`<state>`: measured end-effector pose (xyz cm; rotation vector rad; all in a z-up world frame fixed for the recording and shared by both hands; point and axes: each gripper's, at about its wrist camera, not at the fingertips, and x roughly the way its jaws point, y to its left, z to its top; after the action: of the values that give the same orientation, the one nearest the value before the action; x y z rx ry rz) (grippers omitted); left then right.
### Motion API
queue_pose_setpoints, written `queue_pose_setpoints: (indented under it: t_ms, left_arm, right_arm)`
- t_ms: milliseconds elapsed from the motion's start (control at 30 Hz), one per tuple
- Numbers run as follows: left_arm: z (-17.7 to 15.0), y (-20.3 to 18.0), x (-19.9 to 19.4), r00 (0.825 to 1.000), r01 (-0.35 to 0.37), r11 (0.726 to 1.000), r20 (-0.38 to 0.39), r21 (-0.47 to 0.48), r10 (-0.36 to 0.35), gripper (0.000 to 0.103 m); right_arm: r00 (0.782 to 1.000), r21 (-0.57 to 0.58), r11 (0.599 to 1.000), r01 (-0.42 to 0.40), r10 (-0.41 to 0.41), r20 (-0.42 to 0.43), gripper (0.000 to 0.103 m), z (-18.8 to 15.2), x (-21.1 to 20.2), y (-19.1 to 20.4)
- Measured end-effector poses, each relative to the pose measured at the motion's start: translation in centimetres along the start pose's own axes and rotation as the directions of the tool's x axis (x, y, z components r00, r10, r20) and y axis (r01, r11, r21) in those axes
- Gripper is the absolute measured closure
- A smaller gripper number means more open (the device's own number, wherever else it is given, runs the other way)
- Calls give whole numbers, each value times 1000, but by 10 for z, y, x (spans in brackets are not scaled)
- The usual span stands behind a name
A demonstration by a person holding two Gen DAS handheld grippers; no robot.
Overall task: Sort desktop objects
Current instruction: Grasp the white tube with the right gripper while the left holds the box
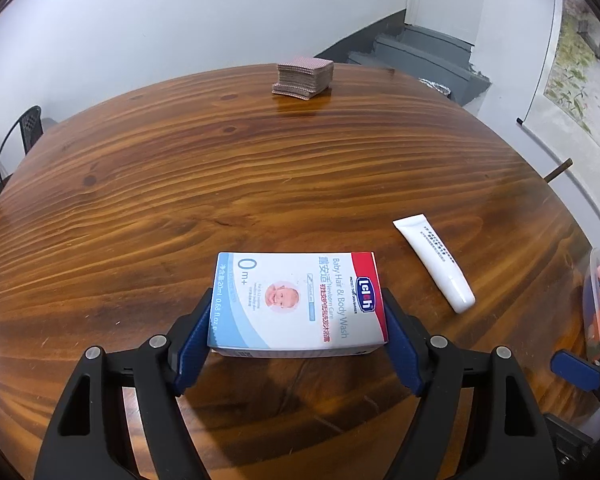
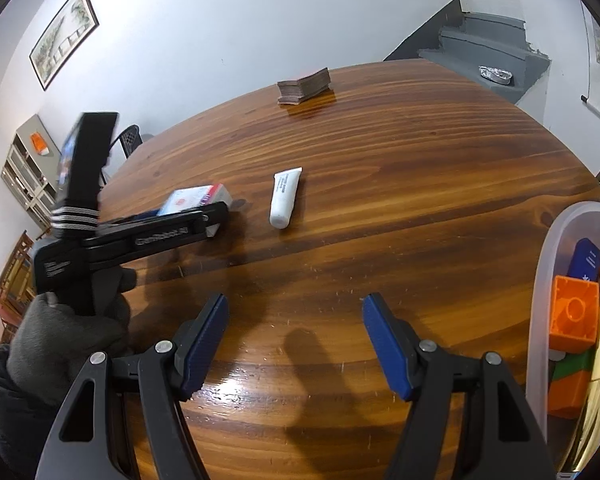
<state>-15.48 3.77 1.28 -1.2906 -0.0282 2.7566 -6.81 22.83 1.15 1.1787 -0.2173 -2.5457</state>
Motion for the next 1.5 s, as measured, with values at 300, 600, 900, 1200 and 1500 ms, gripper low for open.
queue_pose_setpoints:
  t_ms: [300,600,900,1200,1500]
  left_arm:
    - [-20,15,-24,1000,-9,998,18,-54,10,24]
    - [-42,36,-47,999,-29,995,35,-95,33,24]
    - [-43,30,-54,998,-20,996,56,-81,25,24]
    - [-45,18,-52,999,-11,998,47,-56,14,24]
    - [-43,11,-64,997,6,999,77,-45,-2,24]
  right_arm:
    - [997,-26,998,54,-55,-48,46,24,33,8]
    - [994,-87,992,94,-98,-49,49,63,84,42]
    - [982,-159,972,170,-180,-49,49,86,116,66]
    - [976,-198,959,203,-214,-34,81,82,114,69]
    - [990,-119,984,132,-136,-29,81,71,83,54]
